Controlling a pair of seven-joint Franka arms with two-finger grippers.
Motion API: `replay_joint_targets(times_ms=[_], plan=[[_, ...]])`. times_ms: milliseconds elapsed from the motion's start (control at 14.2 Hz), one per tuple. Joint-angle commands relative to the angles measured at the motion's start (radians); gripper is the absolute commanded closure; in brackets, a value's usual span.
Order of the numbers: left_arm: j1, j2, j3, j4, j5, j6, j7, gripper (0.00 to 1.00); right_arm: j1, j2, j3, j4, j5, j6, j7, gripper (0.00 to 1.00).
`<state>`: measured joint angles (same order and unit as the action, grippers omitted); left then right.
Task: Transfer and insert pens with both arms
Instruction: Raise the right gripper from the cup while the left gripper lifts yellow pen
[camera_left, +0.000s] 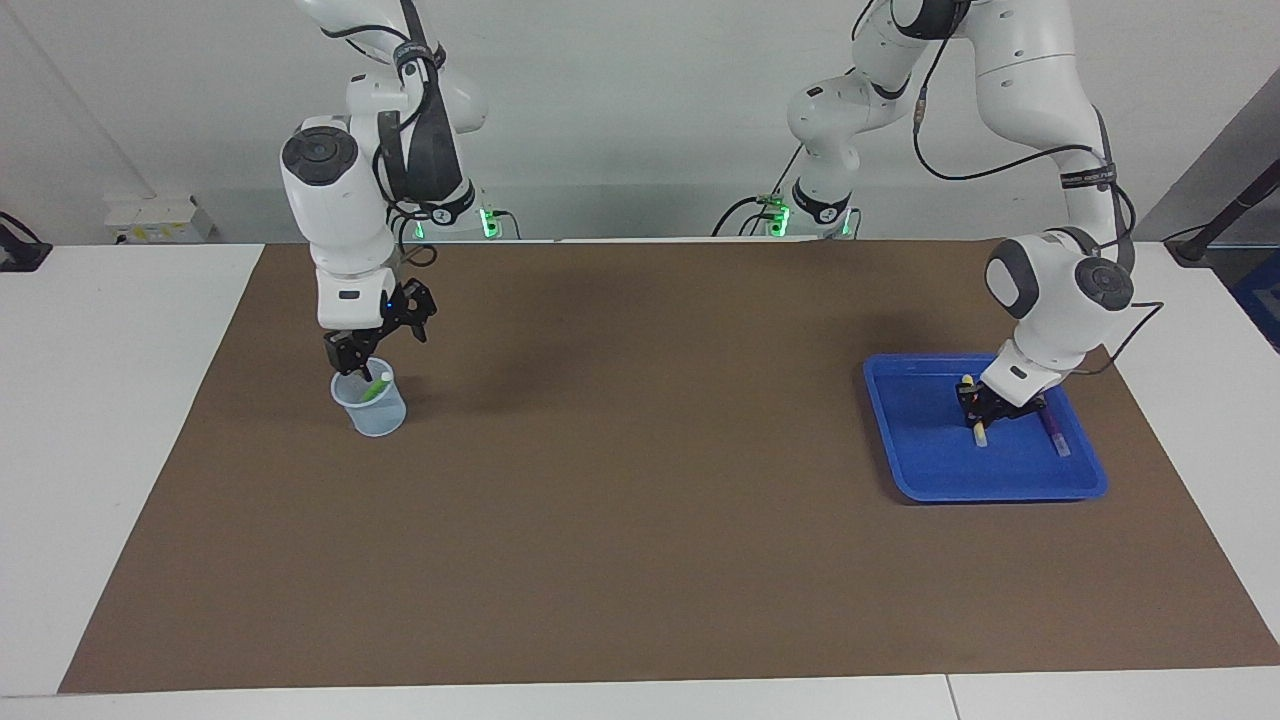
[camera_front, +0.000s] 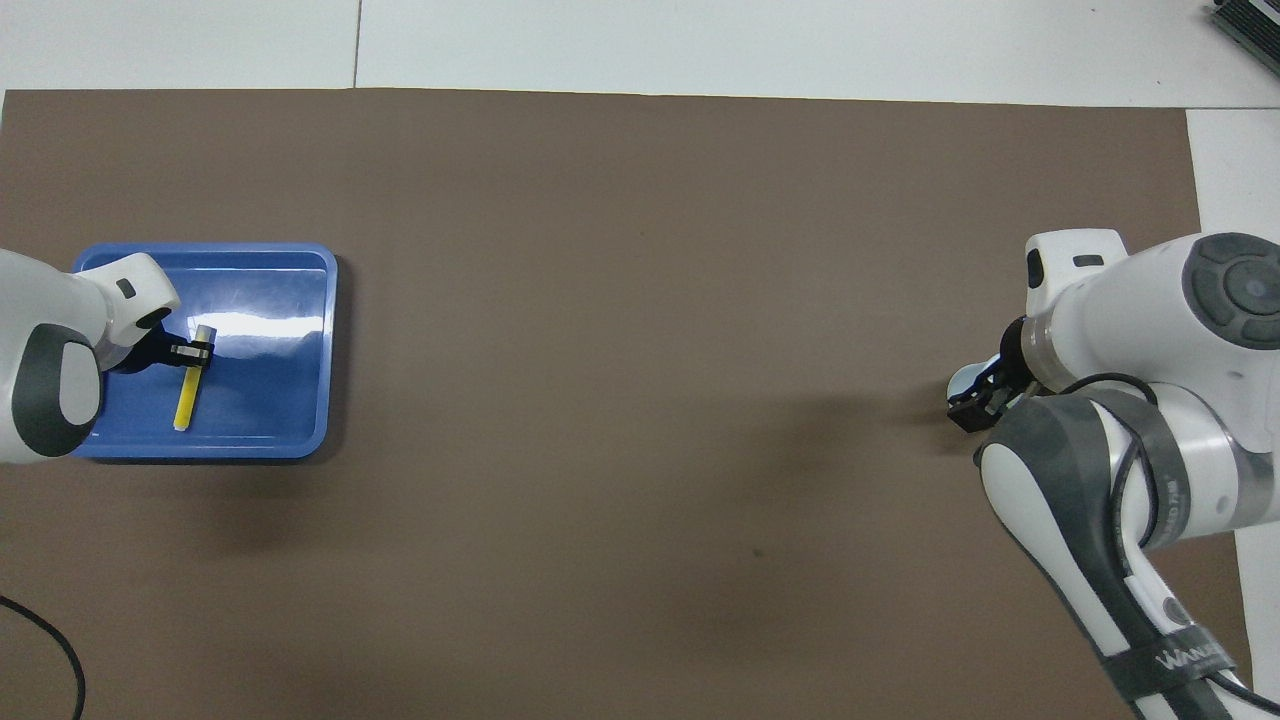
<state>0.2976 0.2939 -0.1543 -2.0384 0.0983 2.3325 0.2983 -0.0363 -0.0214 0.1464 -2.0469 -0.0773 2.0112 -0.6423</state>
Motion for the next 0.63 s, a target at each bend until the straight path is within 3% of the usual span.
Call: replay_joint_targets(times_ms=[0, 422, 562], plan=[[0.012, 0.007, -0.002, 0.019, 0.018, -0.059, -0.007, 1.0, -0.008, -0.011, 0.012, 0.011, 0.066, -0.057, 0.114, 0.0], [-0.023, -0.007, -0.008, 0.202, 0.005, -0.309, -0.195, 1.0, -0.008, -0.017, 0.018, 0.01, 0.157, -0.089, 0.216, 0.0], [-0.023, -0.035, -0.014, 0.234, -0.063, -0.369, -0.29, 1.0, -0.008, -0.02, 0.018, 0.008, 0.215, -0.104, 0.272, 0.0]])
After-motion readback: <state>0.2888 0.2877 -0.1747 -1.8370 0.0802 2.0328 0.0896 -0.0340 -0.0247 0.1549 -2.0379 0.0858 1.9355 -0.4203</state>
